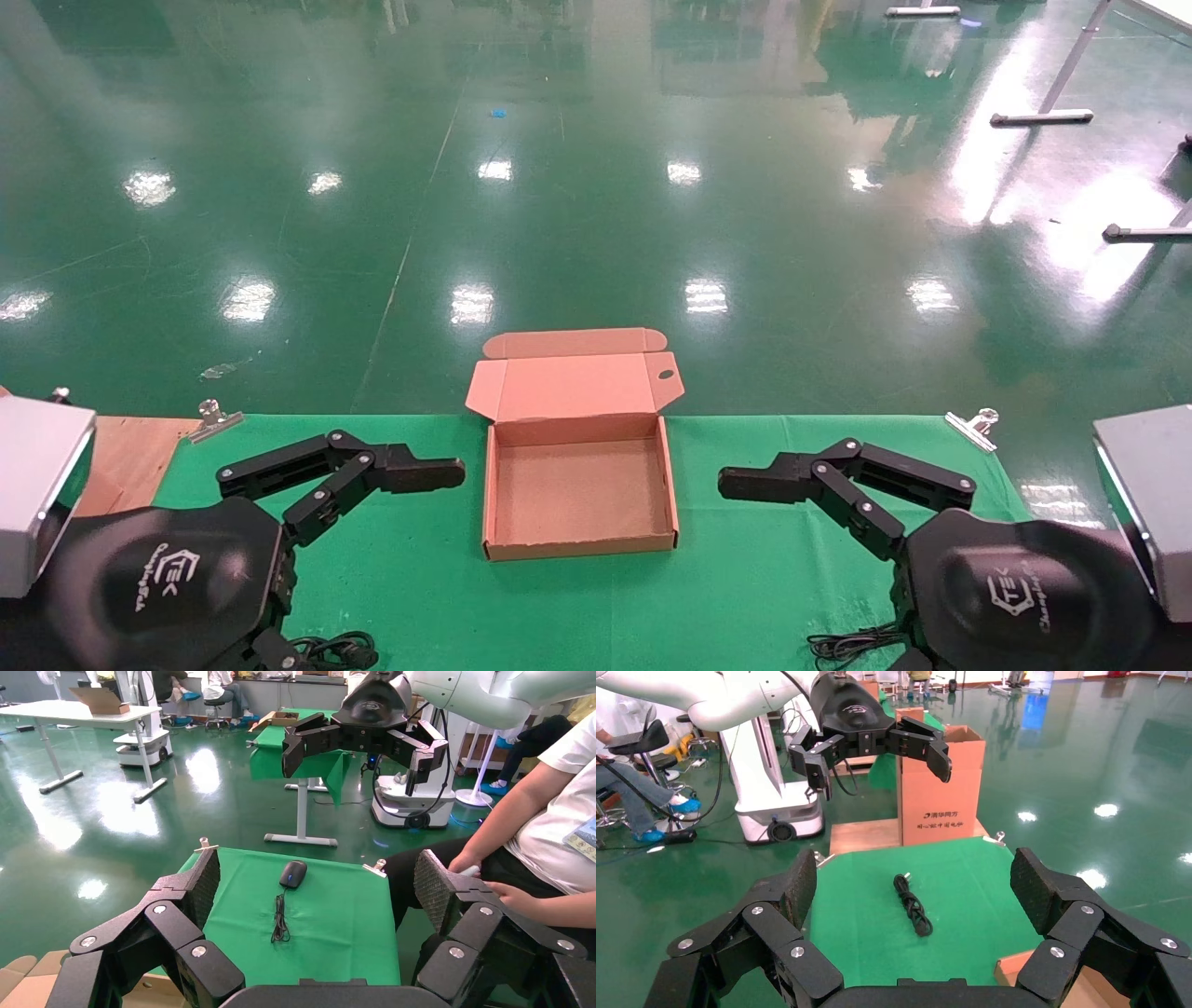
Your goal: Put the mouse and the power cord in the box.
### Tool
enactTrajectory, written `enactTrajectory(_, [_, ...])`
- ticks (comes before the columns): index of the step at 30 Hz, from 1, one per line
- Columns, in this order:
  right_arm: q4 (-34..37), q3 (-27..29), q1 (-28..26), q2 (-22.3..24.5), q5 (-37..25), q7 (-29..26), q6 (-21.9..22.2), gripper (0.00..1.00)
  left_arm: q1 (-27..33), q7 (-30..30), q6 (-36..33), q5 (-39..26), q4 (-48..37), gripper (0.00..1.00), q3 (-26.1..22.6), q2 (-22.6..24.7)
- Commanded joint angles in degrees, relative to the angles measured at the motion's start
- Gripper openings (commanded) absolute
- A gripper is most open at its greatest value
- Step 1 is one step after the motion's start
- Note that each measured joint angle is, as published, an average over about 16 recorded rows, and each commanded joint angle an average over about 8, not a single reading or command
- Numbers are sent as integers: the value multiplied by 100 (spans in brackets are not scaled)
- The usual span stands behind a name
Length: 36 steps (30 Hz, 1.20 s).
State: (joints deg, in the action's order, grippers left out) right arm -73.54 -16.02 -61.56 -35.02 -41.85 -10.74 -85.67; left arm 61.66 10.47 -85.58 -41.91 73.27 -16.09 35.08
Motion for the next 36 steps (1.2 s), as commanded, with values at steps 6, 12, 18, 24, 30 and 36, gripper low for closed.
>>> enactTrajectory(6, [0,0,0,0,0,0,0,100,0,0,0,0,0,100,0,0])
enactTrajectory(12, [0,0,0,0,0,0,0,100,0,0,0,0,0,100,0,0])
enactTrajectory(18, [0,0,0,0,0,0,0,100,0,0,0,0,0,100,0,0])
enactTrajectory(24, [0,0,0,0,0,0,0,100,0,0,0,0,0,100,0,0])
enactTrajectory(30, [1,-2,-1,-2,-2,1,3,100,-1,3,-1,1,4,100,1,-1])
enactTrajectory(36, [-35,-79,-39,27,-266,56,31,100,45,33,-13,-200,-1,100,-104,16])
